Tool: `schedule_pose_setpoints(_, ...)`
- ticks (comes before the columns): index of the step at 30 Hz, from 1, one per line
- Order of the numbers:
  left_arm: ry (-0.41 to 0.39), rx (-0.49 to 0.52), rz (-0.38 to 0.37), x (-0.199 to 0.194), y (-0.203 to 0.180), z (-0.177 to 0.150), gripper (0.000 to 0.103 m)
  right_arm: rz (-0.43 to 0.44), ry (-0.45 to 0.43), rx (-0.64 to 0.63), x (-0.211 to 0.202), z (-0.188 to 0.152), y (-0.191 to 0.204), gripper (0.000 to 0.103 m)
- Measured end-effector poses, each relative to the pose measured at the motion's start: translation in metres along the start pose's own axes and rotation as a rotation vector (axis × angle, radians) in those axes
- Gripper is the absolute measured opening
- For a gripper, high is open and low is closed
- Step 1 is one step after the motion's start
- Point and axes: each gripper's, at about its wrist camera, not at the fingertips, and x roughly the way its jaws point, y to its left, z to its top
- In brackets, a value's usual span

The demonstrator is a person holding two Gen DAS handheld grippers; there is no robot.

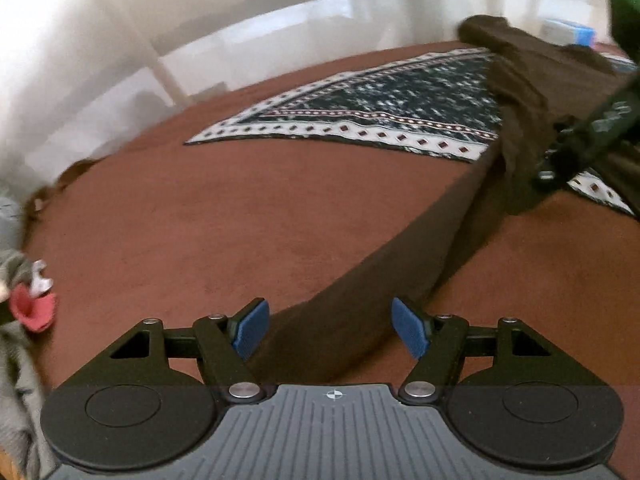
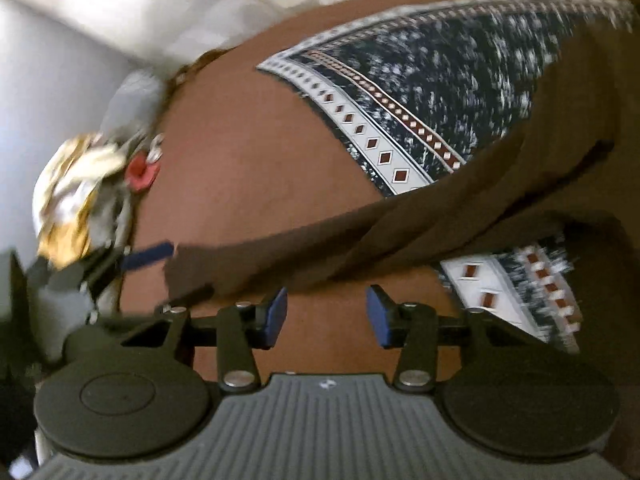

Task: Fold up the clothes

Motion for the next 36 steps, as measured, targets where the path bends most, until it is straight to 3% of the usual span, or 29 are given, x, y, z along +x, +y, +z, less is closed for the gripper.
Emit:
schedule_pose_setpoints(2, 0.005, 0.002, -0.058, 0.003, 0.007, -0.004, 0.080, -0.039, -0.018, 0.034, 0.012, 0.001, 0.004, 0.049)
schedule_pose_setpoints(4, 0.003, 0.020, -0.093, 0.005, 0.011, -0.007, 0.080, -0.037, -0.040, 0.055, 0.017, 0.002, 0.007, 0.036)
schedule_pose_setpoints(5, -0.003, 0.013, -0.106, 0.005, 0.014, -0.006, 0.080, -0.030, -0.047, 0.064, 0.019, 0.003, 0.009, 0.001)
schedule_pose_setpoints(7, -0.015, -0.002, -0.131, 0.005, 0.021, -0.004, 0.080, 0.001, -0.064, 0.090, 0.011, 0.007, 0.013, 0.001)
schedule_pose_setpoints(12, -0.039, -0.020, -0.164, 0.008, 0.034, 0.005, 0.080, 0.030, -0.200, 0.002, -0.022, 0.042, 0.040, 0.000)
schedule_pose_setpoints(17, -0.055, -0.013, -0.156, 0.017, 0.039, 0.019, 0.080, -0.009, -0.273, 0.028, 0.013, 0.101, 0.040, 0.001)
schedule_pose_setpoints(21, -0.065, 0.001, -0.150, 0.026, 0.039, 0.028, 0.080, -0.063, -0.189, 0.120, 0.060, 0.125, 0.018, 0.005)
schedule_pose_setpoints(23, -0.066, 0.019, -0.148, 0.034, 0.033, 0.031, 0.080, -0.075, -0.208, 0.119, 0.053, 0.122, 0.018, 0.007)
schedule_pose_setpoints(26, -0.054, 0.062, -0.208, 0.037, 0.021, 0.029, 0.080, -0.056, -0.290, 0.077, 0.017, 0.107, 0.023, 0.029)
schedule_pose_setpoints(30, 0.005, 0.164, -0.156, 0.053, 0.006, 0.019, 0.080, -0.074, -0.276, 0.042, -0.016, 0.070, 0.024, 0.031)
schedule_pose_setpoints(31, 0.013, 0.146, -0.174, 0.053, 0.009, 0.020, 0.074, -0.078, -0.260, 0.049, -0.020, 0.058, 0.022, 0.031)
schedule_pose_setpoints(32, 0.020, 0.127, -0.193, 0.054, 0.011, 0.021, 0.051, -0.081, -0.246, 0.058, -0.023, 0.047, 0.020, 0.031)
schedule_pose_setpoints(33, 0.046, 0.085, -0.227, 0.051, 0.017, 0.023, 0.040, -0.088, -0.235, 0.071, -0.026, 0.035, 0.018, 0.031)
schedule_pose_setpoints(34, 0.072, 0.032, -0.256, 0.050, 0.025, 0.027, 0.022, -0.095, -0.225, 0.084, -0.029, 0.024, 0.016, 0.031)
schedule_pose_setpoints(35, 0.125, -0.085, -0.344, 0.050, 0.041, 0.031, 0.008, -0.096, -0.218, 0.100, -0.033, 0.015, 0.014, 0.031)
schedule_pose_setpoints(36, 0.151, -0.229, -0.463, 0.046, 0.057, 0.029, 0.005, -0.097, -0.210, 0.116, -0.037, 0.006, 0.012, 0.031)
